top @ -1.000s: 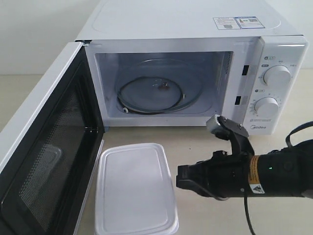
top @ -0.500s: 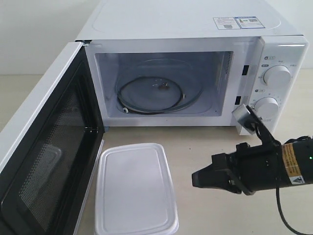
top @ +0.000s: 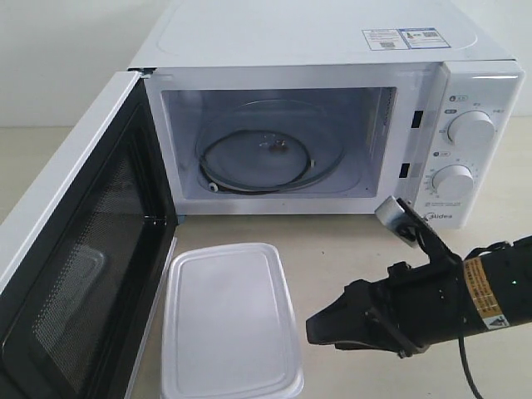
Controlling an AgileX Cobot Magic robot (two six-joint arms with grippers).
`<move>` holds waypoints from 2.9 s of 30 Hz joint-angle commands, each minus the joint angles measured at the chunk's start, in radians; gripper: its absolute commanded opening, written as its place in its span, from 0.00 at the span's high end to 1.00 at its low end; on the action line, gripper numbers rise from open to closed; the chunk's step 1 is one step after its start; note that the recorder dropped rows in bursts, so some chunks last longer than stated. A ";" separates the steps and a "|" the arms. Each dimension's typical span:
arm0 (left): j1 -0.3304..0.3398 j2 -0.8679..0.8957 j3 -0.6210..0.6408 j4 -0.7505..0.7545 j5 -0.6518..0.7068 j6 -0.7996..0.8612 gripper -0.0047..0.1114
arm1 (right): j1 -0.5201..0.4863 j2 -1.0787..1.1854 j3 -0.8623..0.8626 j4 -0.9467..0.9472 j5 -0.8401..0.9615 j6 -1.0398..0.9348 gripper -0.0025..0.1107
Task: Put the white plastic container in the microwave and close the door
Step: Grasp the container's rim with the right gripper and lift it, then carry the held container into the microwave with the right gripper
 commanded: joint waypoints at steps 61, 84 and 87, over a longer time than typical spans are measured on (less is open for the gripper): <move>-0.004 0.003 -0.003 0.003 -0.012 -0.009 0.93 | 0.120 -0.020 -0.146 0.066 0.155 0.037 0.98; -0.004 0.003 -0.003 0.003 -0.013 -0.009 0.93 | 0.273 -0.020 0.141 1.380 -0.125 -0.387 0.98; -0.004 0.003 -0.003 0.003 -0.013 -0.009 0.93 | 0.403 -0.020 0.135 1.612 -0.159 -0.424 0.98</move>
